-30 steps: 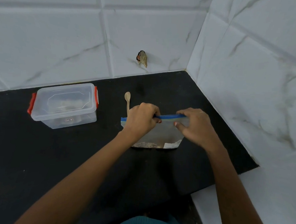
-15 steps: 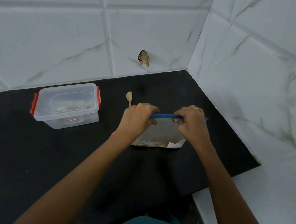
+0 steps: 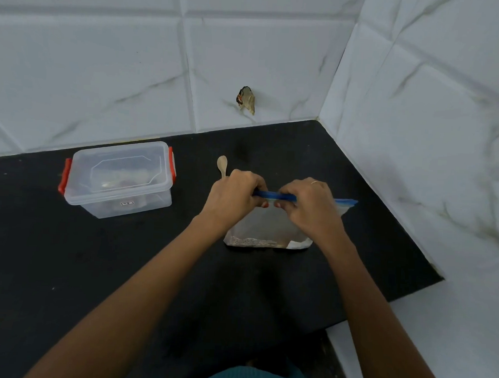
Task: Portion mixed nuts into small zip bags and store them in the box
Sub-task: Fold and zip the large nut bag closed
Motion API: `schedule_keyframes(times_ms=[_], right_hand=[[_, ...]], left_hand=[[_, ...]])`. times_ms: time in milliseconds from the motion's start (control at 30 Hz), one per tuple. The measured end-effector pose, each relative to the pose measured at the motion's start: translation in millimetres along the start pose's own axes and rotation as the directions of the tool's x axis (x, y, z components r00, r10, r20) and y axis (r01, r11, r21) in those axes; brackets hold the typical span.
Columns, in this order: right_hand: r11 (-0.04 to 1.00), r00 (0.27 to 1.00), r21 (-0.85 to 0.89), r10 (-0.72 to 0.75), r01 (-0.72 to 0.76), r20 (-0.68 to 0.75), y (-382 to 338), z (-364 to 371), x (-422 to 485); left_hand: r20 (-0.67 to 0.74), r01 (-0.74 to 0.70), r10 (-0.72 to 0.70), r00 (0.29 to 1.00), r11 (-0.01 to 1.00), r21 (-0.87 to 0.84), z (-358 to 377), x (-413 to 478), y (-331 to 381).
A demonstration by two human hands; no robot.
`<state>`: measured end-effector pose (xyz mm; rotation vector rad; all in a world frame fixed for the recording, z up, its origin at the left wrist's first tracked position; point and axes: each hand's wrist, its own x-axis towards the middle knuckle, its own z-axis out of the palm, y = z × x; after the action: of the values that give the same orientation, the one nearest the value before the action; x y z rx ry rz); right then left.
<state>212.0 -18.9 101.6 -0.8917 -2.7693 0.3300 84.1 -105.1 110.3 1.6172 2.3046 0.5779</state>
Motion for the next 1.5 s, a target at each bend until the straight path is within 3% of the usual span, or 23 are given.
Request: schedule_keyframes(times_ms=[233, 400, 633, 833, 1067, 1367, 1500], right_hand=[[0.998, 1.0, 0.058, 0.018, -0.017, -0.021, -5, 2, 4], [0.989, 0.997, 0.131, 0.067, -0.07, 0.026, -3, -2, 7], [0.973, 0.99, 0.21, 0.072, -0.097, 0.124, -8, -11, 7], [0.986, 0.994, 0.167, -0.014, -0.004, 0.109, -26, -5, 12], [0.984, 0.998, 0.177, -0.011, 0.001, 0.056, -32, 3, 15], [0.981, 0.996, 0.189, 0.036, -0.052, 0.086, -31, 3, 22], [0.969, 0.995, 0.241, 0.032, -0.054, 0.095, -30, 1, 22]], left_hand=[[0.02, -0.027, 0.029, 0.999, 0.993, -0.114, -4, -6, -15], [-0.073, 0.046, -0.059, 0.996, 0.985, -0.168, -4, -11, -34], [-0.075, 0.128, -0.158, 0.985, 0.943, -0.307, -4, -11, -33], [-0.091, 0.077, -0.108, 0.99, 0.952, -0.296, -1, -9, -33], [-0.106, -0.02, -0.011, 0.994, 0.957, -0.289, -2, -16, -43], [-0.133, 0.092, -0.178, 0.975, 0.868, -0.488, -1, -23, -58], [-0.12, 0.061, -0.158, 0.98, 0.814, -0.578, 3, -25, -56]])
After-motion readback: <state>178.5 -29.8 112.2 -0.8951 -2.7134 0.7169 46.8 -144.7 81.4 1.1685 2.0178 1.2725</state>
